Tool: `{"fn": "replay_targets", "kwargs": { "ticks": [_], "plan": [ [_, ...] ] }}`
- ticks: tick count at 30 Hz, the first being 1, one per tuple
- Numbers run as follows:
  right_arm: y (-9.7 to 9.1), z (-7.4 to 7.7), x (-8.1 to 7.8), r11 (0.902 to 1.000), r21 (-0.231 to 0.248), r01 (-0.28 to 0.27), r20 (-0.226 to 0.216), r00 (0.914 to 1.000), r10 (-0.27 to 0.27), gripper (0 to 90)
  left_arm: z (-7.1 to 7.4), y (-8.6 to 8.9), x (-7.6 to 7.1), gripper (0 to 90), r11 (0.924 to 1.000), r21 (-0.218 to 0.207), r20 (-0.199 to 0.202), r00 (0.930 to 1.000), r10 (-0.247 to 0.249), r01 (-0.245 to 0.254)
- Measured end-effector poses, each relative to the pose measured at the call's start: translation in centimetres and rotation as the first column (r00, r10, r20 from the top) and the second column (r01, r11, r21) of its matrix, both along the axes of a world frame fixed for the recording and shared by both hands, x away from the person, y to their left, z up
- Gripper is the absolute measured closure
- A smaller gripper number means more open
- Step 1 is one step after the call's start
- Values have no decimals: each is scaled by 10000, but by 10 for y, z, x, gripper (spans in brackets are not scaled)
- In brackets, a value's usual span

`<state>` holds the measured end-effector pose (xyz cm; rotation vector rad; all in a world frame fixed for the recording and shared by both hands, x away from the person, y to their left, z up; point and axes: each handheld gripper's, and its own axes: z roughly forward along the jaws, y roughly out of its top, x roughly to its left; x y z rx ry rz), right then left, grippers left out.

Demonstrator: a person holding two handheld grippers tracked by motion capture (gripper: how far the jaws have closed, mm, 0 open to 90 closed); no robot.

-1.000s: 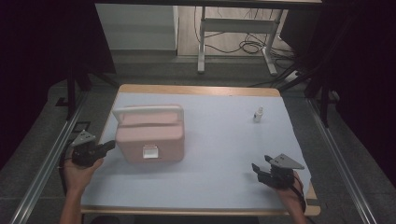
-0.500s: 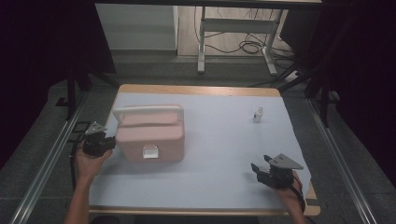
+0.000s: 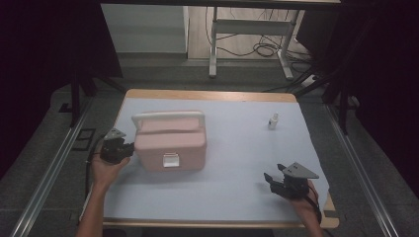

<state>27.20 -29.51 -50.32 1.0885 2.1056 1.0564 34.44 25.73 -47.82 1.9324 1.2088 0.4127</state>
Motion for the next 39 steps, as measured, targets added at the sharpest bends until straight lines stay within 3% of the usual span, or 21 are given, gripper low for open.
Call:
{"fn": "replay_targets", "kwargs": {
  "ticks": [18, 34, 39],
  "plan": [
    [0, 0, -1, 10000, -15, 7, -7, 10000, -7, 375, 1, -49, 14, 900, 9965, 147, -113, 9965, -824, 826],
    [1, -1, -1, 10000, -51, -45, -19, 10000, 45, 374, 2, -85, 37, 900, 9907, 292, -314, 9908, -1317, 1326],
    [1, -1, -1, 10000, -52, -48, -29, 10000, 47, 373, -1, -90, 44, 900, 9909, -79, -427, 9900, -1346, 1344]
  ]
}}
